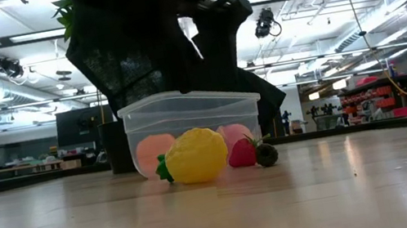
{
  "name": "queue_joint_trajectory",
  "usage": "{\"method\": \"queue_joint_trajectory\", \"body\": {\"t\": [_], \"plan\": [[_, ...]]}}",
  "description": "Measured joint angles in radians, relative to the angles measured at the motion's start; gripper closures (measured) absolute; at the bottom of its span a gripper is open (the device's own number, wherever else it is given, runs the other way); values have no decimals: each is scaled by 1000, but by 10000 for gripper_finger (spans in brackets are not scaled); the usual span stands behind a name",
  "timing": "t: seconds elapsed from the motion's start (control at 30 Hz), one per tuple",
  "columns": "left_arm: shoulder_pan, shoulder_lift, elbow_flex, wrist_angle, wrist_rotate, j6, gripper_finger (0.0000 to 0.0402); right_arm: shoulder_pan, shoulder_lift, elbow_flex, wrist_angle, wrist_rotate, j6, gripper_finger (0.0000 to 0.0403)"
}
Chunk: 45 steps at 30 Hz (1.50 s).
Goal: Pick and placing Produce into tupperware
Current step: Put the yellow pineapple into the transparent bin
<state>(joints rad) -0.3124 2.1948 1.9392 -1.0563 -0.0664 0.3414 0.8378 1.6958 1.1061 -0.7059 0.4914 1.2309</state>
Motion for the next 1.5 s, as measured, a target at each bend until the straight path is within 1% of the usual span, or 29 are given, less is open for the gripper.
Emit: {"method": "queue_joint_trajectory", "body": {"t": [0.1,0.23,0.37,0.47,0.63,0.77,1.03,1.17,1.5], "plan": [[0,14,0,14,-1,63,54,-7,0,0,1,-5,13,258],[0,49,-1,14,-3,89,52,-6,0,0,5,-6,30,258],[-2,87,-1,5,-58,60,55,-6,0,0,14,-6,34,258],[-1,100,-2,-4,-67,58,55,-6,0,0,20,-6,34,258],[-5,100,-2,5,-67,65,55,-7,0,0,19,-6,32,258],[-8,100,-2,-21,-34,59,56,-6,0,0,19,-6,26,258],[-12,122,-1,-22,-34,7,56,-7,0,0,19,-5,23,258],[-17,144,-1,-33,-34,3,56,-6,0,0,20,-6,24,259],[-19,143,-2,-15,-33,2,61,-7,0,0,23,-5,24,259]]}}
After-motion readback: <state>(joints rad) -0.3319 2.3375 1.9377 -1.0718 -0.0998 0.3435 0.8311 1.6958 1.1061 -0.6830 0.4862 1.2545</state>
